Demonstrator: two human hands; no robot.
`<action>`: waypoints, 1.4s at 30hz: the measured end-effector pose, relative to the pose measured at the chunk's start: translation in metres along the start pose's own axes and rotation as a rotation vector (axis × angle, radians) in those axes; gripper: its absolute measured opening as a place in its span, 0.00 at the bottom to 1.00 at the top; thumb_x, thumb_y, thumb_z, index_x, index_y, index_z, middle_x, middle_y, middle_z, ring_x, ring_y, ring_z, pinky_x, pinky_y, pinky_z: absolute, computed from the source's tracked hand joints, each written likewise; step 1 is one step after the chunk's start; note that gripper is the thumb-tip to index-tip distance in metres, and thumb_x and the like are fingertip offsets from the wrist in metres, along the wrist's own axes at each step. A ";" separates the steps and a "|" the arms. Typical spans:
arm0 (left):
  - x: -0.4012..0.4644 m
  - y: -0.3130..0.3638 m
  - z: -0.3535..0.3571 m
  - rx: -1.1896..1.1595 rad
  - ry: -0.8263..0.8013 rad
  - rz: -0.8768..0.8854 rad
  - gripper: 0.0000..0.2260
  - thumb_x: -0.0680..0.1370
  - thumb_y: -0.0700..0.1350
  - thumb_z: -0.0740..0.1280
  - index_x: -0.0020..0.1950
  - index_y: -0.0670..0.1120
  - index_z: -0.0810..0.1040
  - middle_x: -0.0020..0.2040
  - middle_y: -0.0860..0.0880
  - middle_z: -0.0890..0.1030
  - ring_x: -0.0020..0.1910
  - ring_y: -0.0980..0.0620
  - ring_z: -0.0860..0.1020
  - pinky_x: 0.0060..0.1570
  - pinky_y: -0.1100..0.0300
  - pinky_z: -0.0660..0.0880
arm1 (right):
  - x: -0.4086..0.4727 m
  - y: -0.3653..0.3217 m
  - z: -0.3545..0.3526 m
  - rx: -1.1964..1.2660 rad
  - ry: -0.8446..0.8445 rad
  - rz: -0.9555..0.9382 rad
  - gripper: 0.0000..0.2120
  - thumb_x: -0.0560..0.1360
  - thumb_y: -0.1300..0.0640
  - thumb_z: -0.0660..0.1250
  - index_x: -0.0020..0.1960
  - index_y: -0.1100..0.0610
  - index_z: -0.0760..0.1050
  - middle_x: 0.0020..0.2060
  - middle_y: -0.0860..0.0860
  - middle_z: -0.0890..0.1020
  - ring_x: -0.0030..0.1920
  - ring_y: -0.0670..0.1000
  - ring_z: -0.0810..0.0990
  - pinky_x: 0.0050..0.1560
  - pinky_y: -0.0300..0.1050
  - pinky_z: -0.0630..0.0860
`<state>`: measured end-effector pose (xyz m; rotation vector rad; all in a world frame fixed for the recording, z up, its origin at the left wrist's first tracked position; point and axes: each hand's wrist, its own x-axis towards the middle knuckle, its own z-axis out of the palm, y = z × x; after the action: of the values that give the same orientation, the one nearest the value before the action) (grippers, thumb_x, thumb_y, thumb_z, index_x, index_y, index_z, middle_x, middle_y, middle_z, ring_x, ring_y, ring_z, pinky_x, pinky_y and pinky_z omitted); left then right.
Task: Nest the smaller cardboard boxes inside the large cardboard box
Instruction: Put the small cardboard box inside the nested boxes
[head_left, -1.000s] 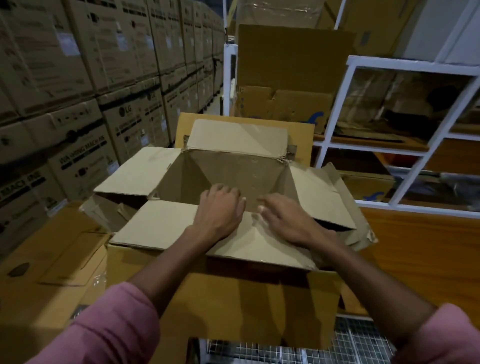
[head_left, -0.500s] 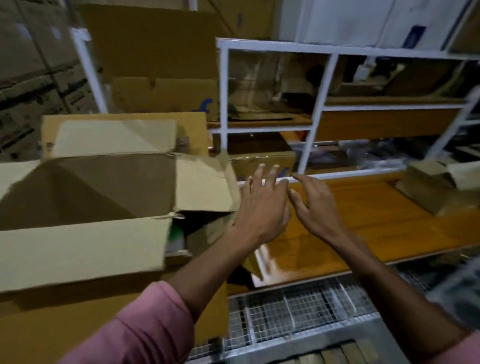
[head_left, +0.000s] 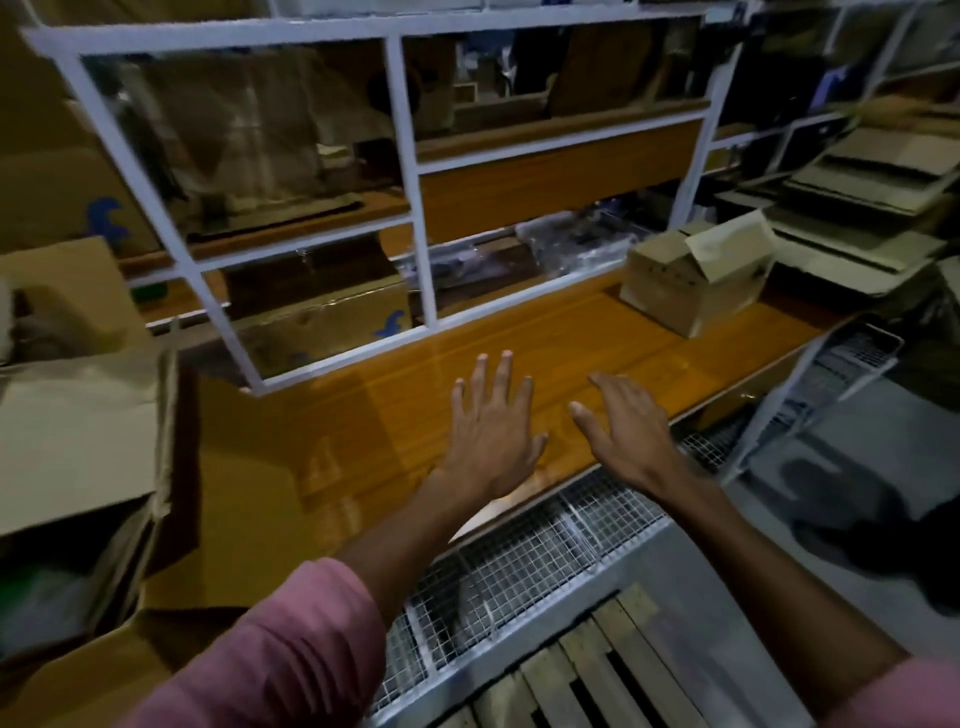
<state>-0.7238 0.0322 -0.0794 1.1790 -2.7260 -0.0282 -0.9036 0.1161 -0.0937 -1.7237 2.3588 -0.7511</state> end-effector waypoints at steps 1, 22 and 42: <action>0.009 0.005 0.005 0.003 0.000 0.012 0.34 0.81 0.63 0.59 0.82 0.50 0.53 0.83 0.44 0.41 0.81 0.39 0.38 0.77 0.34 0.46 | 0.002 0.009 0.001 0.005 -0.001 0.015 0.40 0.78 0.30 0.46 0.79 0.55 0.63 0.77 0.57 0.67 0.78 0.59 0.61 0.76 0.61 0.59; 0.287 0.063 0.086 -0.103 -0.074 0.136 0.36 0.82 0.64 0.57 0.83 0.50 0.48 0.83 0.44 0.37 0.80 0.38 0.36 0.76 0.34 0.42 | 0.195 0.190 -0.011 -0.098 -0.005 0.167 0.43 0.77 0.25 0.42 0.81 0.52 0.58 0.81 0.54 0.60 0.81 0.58 0.54 0.76 0.65 0.57; 0.498 0.147 0.162 -0.092 -0.272 0.064 0.35 0.82 0.64 0.55 0.83 0.50 0.47 0.83 0.45 0.37 0.80 0.38 0.37 0.75 0.34 0.42 | 0.413 0.390 -0.047 -0.049 0.037 0.249 0.36 0.81 0.32 0.45 0.81 0.52 0.57 0.82 0.56 0.54 0.81 0.64 0.50 0.77 0.68 0.53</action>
<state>-1.1915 -0.2362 -0.1518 1.1362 -2.9558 -0.3248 -1.3974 -0.1611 -0.1557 -1.4060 2.5725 -0.6945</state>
